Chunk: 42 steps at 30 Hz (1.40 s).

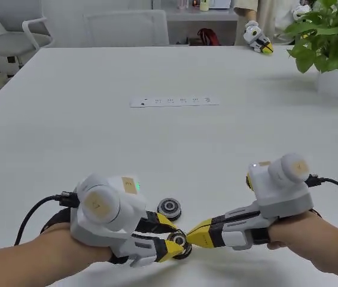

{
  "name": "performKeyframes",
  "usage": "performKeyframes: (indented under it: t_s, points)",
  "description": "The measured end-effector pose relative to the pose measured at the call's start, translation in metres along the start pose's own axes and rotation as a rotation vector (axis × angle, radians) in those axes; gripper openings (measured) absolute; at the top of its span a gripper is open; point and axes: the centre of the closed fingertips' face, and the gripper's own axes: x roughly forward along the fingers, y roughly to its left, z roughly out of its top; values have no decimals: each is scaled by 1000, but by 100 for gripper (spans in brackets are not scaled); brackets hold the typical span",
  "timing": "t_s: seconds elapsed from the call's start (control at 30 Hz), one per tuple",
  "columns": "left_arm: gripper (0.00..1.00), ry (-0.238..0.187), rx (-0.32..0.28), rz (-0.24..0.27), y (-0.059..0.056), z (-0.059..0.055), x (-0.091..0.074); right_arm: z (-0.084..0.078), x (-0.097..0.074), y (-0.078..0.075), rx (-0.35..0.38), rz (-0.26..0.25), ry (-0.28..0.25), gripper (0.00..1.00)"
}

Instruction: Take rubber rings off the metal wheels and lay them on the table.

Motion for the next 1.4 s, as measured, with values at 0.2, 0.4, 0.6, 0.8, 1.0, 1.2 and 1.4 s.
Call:
performKeyframes:
  t_s: [0.2,0.4,0.6,0.8,1.0,1.2,1.4]
  points:
    - [27,1,-10,-14,-2,-1,-4,0,0,1,2,1,-1,0]
    - [36,-9,-20,-30,-6,1,-12,0,0,2,3,5,-3,0]
    - [42,-26,-24,-34,-8,5,-20,1,0,2,1,6,-4,0]
    - [52,-44,-32,-27,-7,7,-30,1,0,3,-4,8,-2,0]
    - [58,-53,-36,-25,-9,7,-38,2,-1,4,-6,10,-1,0]
    - [62,-56,-28,-24,-10,7,-43,7,-2,6,-7,14,-17,0]
    - [66,-62,-31,-25,-12,7,-48,8,-3,5,-5,14,-24,0]
